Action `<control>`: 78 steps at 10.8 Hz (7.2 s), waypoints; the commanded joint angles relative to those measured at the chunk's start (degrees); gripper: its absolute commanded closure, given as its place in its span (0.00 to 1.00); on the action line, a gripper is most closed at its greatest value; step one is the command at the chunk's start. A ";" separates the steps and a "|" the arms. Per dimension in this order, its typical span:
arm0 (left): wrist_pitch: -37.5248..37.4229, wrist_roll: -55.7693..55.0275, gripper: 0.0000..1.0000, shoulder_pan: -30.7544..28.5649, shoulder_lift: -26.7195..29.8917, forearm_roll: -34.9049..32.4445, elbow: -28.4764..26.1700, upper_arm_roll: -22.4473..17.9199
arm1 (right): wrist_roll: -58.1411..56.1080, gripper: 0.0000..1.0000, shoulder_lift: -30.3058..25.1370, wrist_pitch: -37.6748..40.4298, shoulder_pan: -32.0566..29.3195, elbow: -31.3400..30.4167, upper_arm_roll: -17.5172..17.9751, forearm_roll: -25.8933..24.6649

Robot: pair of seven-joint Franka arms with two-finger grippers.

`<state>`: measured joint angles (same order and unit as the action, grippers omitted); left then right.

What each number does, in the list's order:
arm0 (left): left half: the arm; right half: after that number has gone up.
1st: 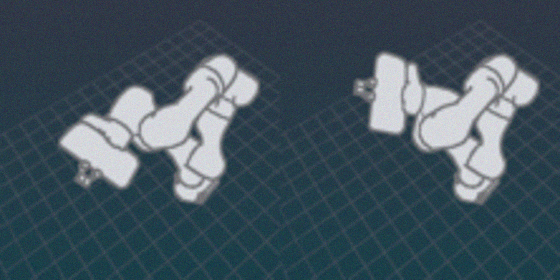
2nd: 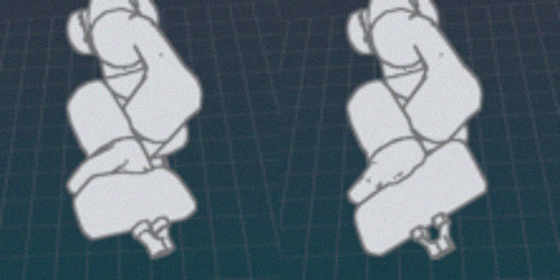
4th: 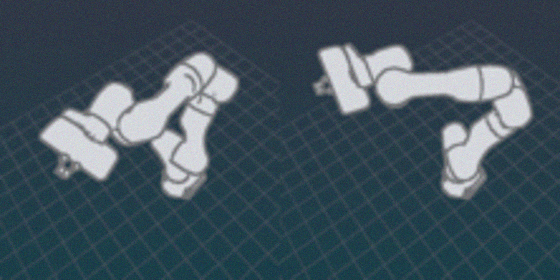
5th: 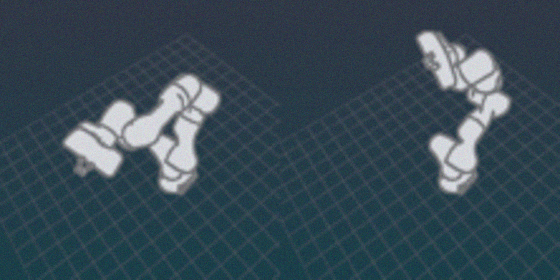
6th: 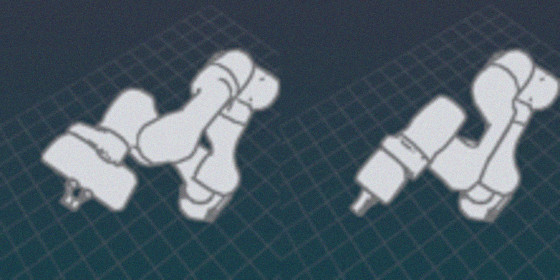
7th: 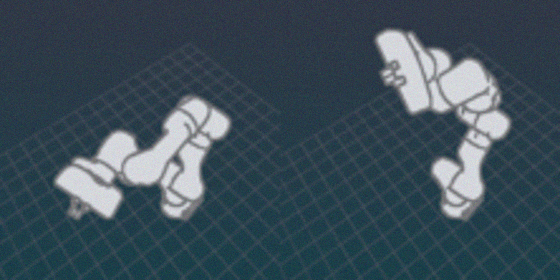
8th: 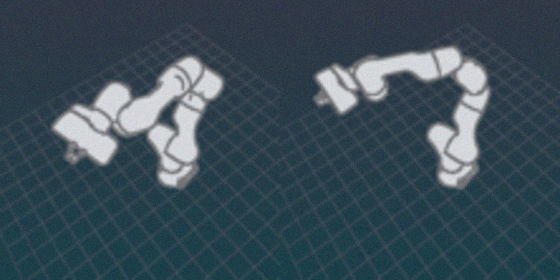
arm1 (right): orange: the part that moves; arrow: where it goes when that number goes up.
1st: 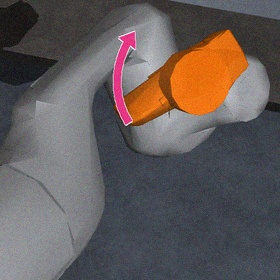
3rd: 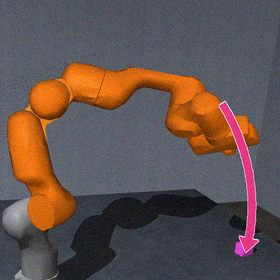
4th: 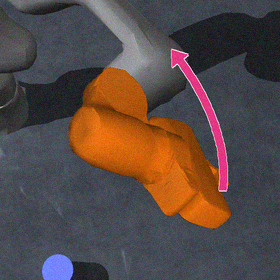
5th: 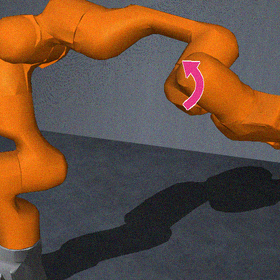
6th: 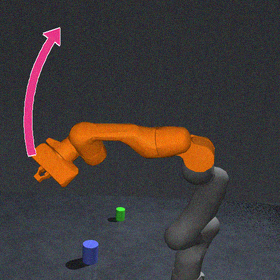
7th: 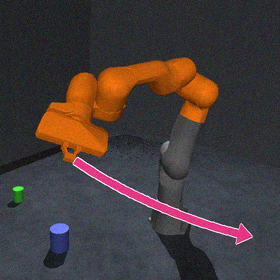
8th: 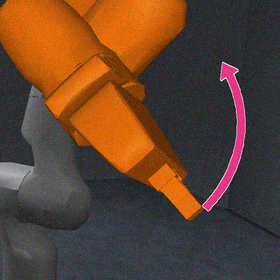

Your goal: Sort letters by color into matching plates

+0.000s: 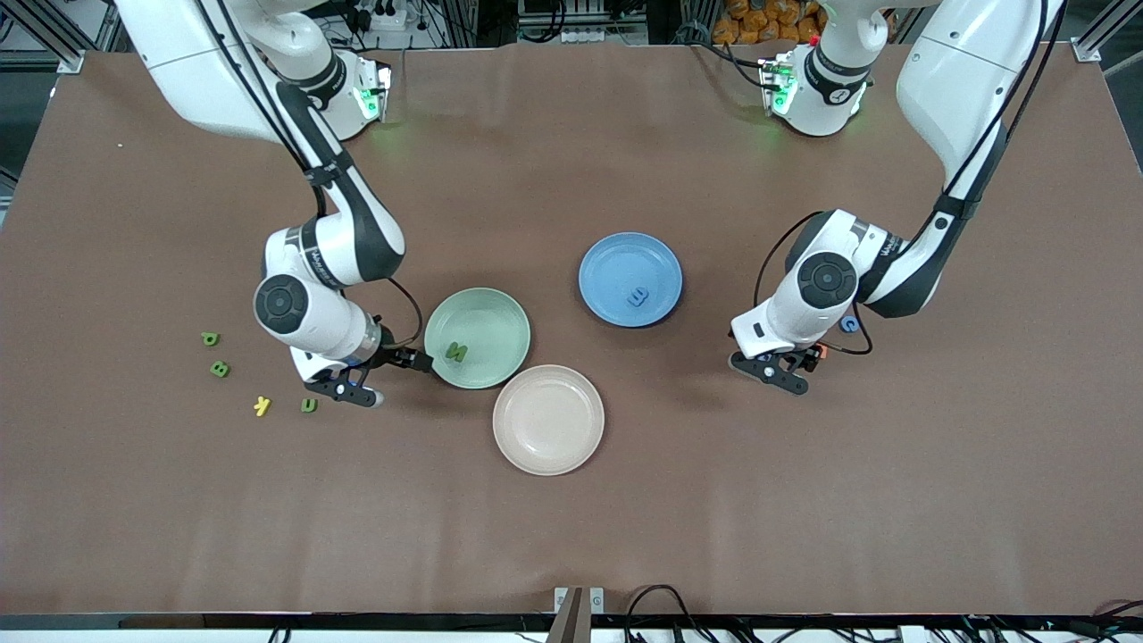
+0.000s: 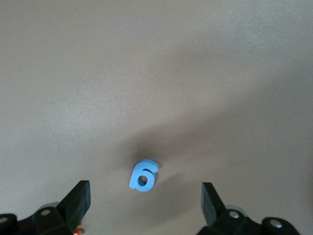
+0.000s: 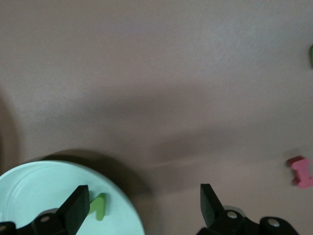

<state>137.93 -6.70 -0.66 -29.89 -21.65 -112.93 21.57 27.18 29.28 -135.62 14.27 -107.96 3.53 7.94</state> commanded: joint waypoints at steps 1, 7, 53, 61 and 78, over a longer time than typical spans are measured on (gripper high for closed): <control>3.91 4.05 0.00 -2.68 0.10 -1.73 -1.59 0.58 | -6.94 0.00 0.52 0.97 -0.83 0.73 -1.94 -0.55; 8.66 9.16 0.00 -7.50 -0.43 -1.73 -4.92 2.94 | -16.44 0.00 0.69 1.06 -2.50 0.64 -5.19 -3.98; 8.76 1.18 1.00 -6.64 -2.45 -3.05 -4.49 4.26 | -31.67 0.69 8.52 -10.63 -9.97 2.58 -5.99 -6.71; 4.98 -8.15 1.00 -6.81 -0.61 -2.70 -4.49 8.92 | -31.67 0.72 7.29 -9.84 -10.93 2.66 -6.08 -6.53; 2.18 -12.81 1.00 -5.85 -0.60 -2.25 -3.27 11.83 | -30.88 0.72 1.14 1.15 -10.58 2.75 -5.99 -4.25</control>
<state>142.52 -17.12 -6.95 -31.54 -22.92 -116.46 32.85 -3.98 32.26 -135.76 4.12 -104.60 -3.11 2.54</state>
